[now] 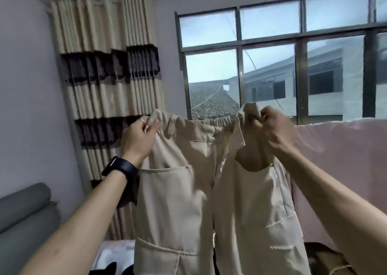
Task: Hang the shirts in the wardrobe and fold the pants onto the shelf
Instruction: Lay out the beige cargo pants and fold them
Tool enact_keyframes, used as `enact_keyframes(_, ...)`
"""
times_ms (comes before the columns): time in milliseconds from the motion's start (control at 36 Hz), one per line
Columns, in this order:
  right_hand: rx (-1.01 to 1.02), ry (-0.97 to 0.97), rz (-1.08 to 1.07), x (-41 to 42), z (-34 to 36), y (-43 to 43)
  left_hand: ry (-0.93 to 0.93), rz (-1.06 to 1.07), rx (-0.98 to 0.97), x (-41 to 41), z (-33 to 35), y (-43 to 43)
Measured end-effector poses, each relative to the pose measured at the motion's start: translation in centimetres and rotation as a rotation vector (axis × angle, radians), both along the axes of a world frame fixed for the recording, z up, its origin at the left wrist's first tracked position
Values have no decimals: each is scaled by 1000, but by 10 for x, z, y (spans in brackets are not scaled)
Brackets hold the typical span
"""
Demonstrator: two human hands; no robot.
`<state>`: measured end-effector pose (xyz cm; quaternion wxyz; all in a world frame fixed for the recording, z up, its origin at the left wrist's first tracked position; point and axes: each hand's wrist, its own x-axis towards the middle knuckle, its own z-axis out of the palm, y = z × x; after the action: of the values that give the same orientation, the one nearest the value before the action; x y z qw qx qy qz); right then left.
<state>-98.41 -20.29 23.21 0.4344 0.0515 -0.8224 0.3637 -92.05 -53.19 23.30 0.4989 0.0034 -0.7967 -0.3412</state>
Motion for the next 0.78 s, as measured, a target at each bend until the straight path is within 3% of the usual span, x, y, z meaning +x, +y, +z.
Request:
enact_keyframes(389, 24, 104, 45, 92, 6, -13, -73, -54, 133, 78, 0, 27)
enact_keyframes(778, -29, 260, 60, 243, 35, 28, 47, -8, 120, 257, 35, 83)
